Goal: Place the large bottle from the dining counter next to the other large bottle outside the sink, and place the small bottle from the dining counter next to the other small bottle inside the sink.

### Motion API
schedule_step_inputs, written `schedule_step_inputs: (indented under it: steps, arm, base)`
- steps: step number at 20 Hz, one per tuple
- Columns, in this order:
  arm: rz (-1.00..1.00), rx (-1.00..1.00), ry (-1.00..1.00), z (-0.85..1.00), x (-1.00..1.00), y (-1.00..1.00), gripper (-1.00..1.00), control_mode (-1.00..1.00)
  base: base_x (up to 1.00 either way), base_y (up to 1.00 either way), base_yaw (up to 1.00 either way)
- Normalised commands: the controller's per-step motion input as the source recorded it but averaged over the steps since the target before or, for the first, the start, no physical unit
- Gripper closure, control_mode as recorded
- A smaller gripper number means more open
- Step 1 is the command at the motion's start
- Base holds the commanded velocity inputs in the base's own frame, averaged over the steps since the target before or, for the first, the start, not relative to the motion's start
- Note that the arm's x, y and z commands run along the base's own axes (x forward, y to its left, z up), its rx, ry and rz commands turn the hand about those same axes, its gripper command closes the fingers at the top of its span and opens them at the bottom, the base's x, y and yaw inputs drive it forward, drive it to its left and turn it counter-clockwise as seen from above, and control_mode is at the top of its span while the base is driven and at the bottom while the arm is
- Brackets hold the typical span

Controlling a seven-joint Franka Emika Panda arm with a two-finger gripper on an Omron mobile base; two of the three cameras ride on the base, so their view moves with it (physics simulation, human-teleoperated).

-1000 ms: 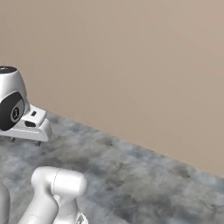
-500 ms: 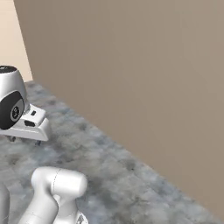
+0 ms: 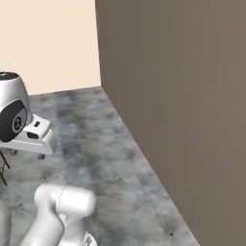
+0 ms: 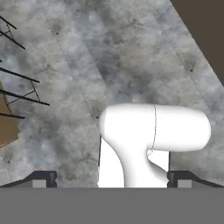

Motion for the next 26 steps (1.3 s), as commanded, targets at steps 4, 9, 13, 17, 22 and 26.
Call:
schedule_step_inputs:
  steps: [4, 9, 13, 17, 22, 26]
  arm:
    - [0.00, 0.00, 0.00, 0.00, 0.00, 0.00, -1.00, 1.00]
    - [0.00, 0.00, 0.00, 0.00, 0.00, 0.00, -1.00, 1.00]
    - [0.00, 0.00, 0.00, 0.00, 0.00, 0.00, -1.00, 1.00]
    - [0.00, 0.00, 0.00, 0.00, 0.00, 0.00, -1.00, 1.00]
    - [0.00, 0.00, 0.00, 0.00, 0.00, 0.00, -1.00, 1.00]
    - [0.00, 0.00, 0.00, 0.00, 0.00, 0.00, -1.00, 1.00]
  base:
    - [1.00, -0.26, 0.68]
    - [1.00, -0.28, 0.70]
    - [1.00, -0.33, 0.68]
    - [1.00, -0.38, 0.70]
    - [1.00, -0.37, 0.70]
    - [1.00, -0.27, 0.73]
